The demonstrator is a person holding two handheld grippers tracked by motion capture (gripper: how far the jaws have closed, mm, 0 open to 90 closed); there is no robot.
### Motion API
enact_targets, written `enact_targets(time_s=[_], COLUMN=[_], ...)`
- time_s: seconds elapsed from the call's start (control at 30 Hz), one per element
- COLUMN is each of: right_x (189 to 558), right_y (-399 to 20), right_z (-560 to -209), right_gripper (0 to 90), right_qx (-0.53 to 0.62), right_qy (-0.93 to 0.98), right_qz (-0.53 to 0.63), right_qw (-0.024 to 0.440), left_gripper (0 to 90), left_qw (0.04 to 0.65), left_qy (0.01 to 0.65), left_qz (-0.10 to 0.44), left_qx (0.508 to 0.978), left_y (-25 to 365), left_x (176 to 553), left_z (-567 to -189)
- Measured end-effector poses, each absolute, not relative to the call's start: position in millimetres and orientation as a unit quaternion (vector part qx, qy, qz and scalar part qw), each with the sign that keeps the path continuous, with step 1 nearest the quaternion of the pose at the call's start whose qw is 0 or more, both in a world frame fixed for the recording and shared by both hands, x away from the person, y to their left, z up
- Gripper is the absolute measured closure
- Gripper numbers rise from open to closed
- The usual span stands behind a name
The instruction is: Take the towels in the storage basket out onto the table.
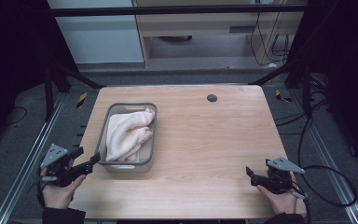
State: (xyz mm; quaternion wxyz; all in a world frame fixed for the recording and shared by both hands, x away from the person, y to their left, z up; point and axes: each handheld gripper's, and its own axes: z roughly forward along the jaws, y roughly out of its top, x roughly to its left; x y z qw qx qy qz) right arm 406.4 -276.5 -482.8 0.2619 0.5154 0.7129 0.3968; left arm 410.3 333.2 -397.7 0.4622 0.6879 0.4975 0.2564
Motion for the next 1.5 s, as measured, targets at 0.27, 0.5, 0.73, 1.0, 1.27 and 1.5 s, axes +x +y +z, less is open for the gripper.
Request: enact_targets(time_s=[0.27,0.5,0.73,1.0,1.27,1.5], right_x=[406.8,406.1,406.5,406.5,406.5,407.2], right_y=[-276.6,-275.9,-276.4,-276.2,-275.0,-274.7], right_z=[-484.0,-483.9,-483.9,-484.0,-484.3,-485.1], right_gripper=[15.6,15.5,15.6,15.6,15.6,15.7], right_qx=[0.511,0.506,0.506,0.505,0.507,0.505], right_qy=[0.717,0.719,0.719,0.72,0.721,0.724], right_qz=[0.392,0.397,0.395,0.396,0.397,0.395], right_qw=[0.267,0.264,0.268,0.265,0.258,0.255], left_gripper=[26.1,25.9,25.2,24.9,25.5,25.5], left_qw=[0.465,0.465,0.447,0.421,0.402,0.383], left_qy=[0.483,0.479,0.469,0.461,0.458,0.46], left_qz=[0.249,0.242,0.235,0.223,0.219,0.221], left_qx=[0.699,0.704,0.725,0.748,0.762,0.77], left_y=[321.1,312.1,302.1,288.9,277.2,272.3], left_x=[423.0,435.6,448.7,462.9,477.3,489.5], left_z=[-389.1,-382.6,-371.1,-364.9,-362.2,-361.8])
